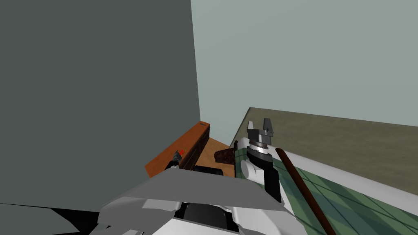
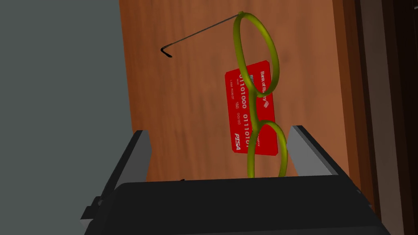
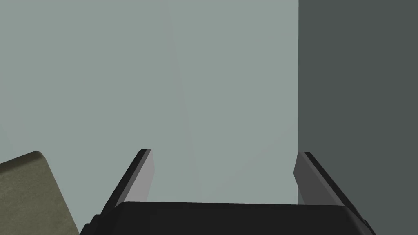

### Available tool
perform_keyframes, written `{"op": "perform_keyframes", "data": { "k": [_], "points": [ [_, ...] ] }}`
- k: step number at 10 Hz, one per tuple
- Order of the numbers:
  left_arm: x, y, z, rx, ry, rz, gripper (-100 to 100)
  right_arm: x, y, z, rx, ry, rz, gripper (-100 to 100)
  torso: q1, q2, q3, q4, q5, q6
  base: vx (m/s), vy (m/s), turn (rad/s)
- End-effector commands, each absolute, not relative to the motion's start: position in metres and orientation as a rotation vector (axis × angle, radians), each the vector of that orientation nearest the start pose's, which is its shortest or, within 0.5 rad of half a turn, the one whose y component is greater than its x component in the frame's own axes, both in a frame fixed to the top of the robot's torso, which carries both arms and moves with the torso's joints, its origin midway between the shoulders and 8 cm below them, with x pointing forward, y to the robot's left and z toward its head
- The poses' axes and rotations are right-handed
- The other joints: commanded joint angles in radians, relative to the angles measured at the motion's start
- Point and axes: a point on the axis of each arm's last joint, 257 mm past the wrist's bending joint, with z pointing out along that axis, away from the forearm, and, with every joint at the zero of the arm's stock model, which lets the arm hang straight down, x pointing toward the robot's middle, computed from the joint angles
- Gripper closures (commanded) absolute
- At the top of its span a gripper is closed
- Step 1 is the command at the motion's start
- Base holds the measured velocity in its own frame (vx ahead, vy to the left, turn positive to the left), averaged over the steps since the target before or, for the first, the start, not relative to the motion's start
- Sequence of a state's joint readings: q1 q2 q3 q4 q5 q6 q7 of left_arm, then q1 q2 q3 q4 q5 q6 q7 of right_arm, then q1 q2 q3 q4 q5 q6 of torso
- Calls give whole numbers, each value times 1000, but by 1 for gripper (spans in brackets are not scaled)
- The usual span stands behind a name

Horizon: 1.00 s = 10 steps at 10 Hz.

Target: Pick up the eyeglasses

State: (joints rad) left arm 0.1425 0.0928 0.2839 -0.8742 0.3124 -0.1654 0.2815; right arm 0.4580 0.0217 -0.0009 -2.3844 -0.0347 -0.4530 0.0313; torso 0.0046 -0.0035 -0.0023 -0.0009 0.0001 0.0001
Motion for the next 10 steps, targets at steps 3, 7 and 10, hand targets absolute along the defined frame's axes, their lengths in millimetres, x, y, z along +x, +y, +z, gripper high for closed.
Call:
{"op": "perform_keyframes", "data": {
  "k": [3, 7, 10],
  "points": [
    [314, 422, -552, -2191, 801, -799, 100, 329, -278, 75, 606, 513, 1331, 0, -2, 2, 2, 2, -3, 0, -1, -2, -1],
    [321, 431, -545, -2184, 803, -803, 100, 329, -278, 75, 606, 513, 1331, 0, -2, 3, 2, 2, -2, -1, -10, -10, 9],
    [321, 431, -545, -2184, 805, -802, 0, 329, -278, 75, 606, 513, 1331, 0, -6, 6, 4, 3, -3, -1, -33, -45, 16]
  ]
}}
